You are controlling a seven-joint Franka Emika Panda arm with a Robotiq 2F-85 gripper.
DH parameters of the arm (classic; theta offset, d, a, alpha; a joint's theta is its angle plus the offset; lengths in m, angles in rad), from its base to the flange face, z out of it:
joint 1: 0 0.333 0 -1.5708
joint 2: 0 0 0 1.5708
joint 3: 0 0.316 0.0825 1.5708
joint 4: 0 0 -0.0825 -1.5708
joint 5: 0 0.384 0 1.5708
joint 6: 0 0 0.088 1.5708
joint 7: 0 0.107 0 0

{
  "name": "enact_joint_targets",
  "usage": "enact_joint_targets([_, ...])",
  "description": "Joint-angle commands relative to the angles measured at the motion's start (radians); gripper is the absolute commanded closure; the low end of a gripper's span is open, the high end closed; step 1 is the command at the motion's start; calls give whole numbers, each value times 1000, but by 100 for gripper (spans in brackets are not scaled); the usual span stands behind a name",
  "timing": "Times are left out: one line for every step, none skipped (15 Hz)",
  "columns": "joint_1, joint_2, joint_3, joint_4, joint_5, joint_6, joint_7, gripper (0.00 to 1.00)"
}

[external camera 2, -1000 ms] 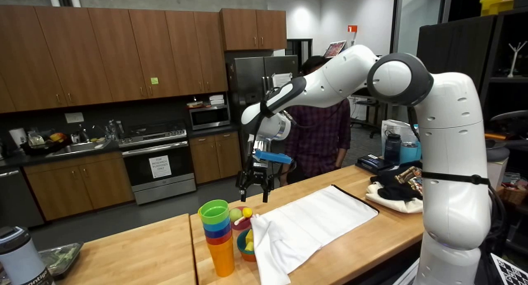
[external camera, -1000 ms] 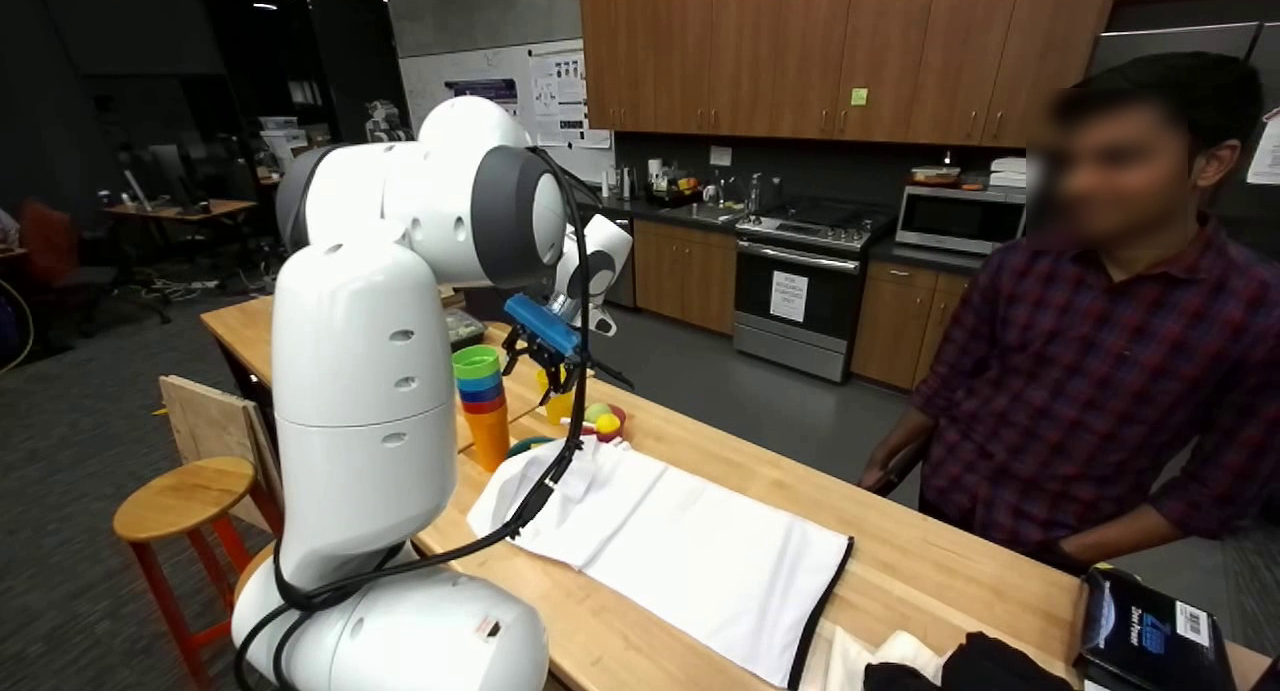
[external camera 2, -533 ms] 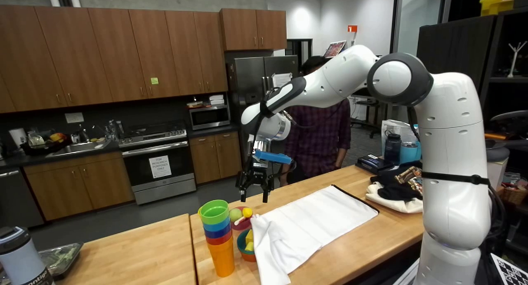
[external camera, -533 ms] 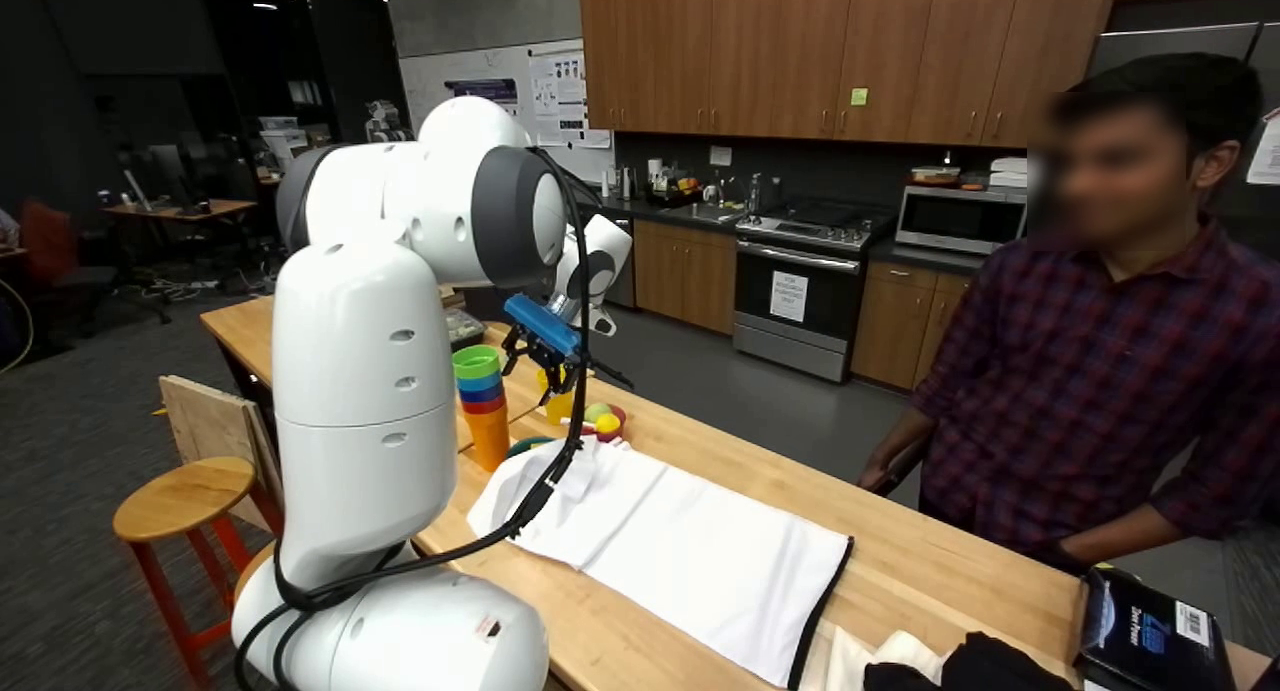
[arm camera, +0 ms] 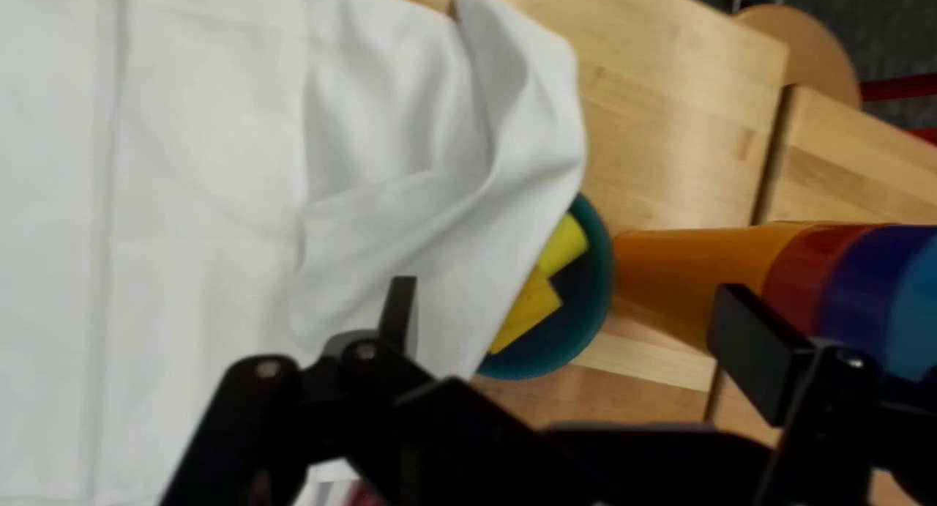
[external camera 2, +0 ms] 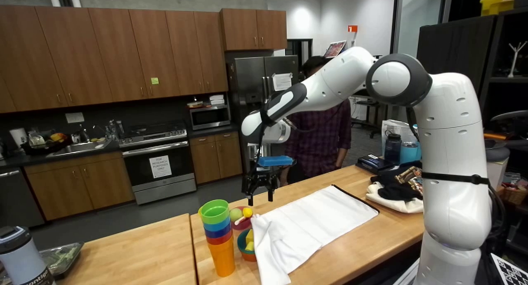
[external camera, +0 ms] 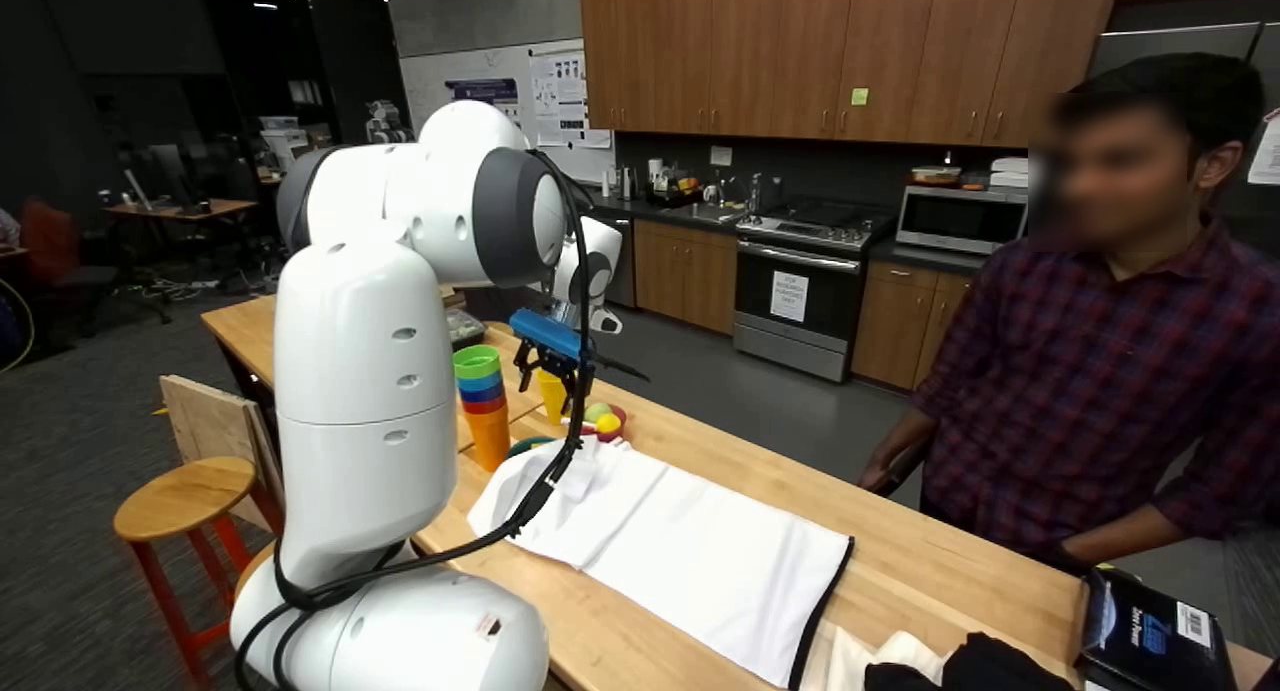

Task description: Fold the white cloth on the table

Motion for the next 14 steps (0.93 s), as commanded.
enact_joint_targets([-12, -39, -41, -124, -136, 159, 96, 0])
enact_joint_targets([-10, 0, -11, -47, -92, 87, 50, 0])
enact_joint_targets([-13, 3, -15, -64, -99, 104, 52, 0])
enact_joint_targets([-16, 7, -15, -64, -98, 103, 50, 0])
enact_joint_targets([-17, 8, -15, -60, -98, 102, 49, 0])
enact_joint_targets([-16, 8, -13, -56, -98, 101, 49, 0])
enact_joint_targets([-14, 8, -11, -53, -98, 101, 50, 0])
enact_joint_targets([-11, 8, -7, -52, -98, 101, 50, 0])
enact_joint_targets([-9, 7, -4, -52, -98, 101, 51, 0])
enact_joint_targets([-10, 8, -5, -52, -98, 101, 51, 0])
enact_joint_targets([-11, 8, -5, -52, -98, 101, 51, 0])
enact_joint_targets([-7, 4, -5, -55, -116, 75, 56, 0])
enact_joint_targets([-5, 5, -4, -49, -89, 52, 105, 0])
enact_joint_targets([-12, 11, 3, -40, -33, 32, 114, 0])
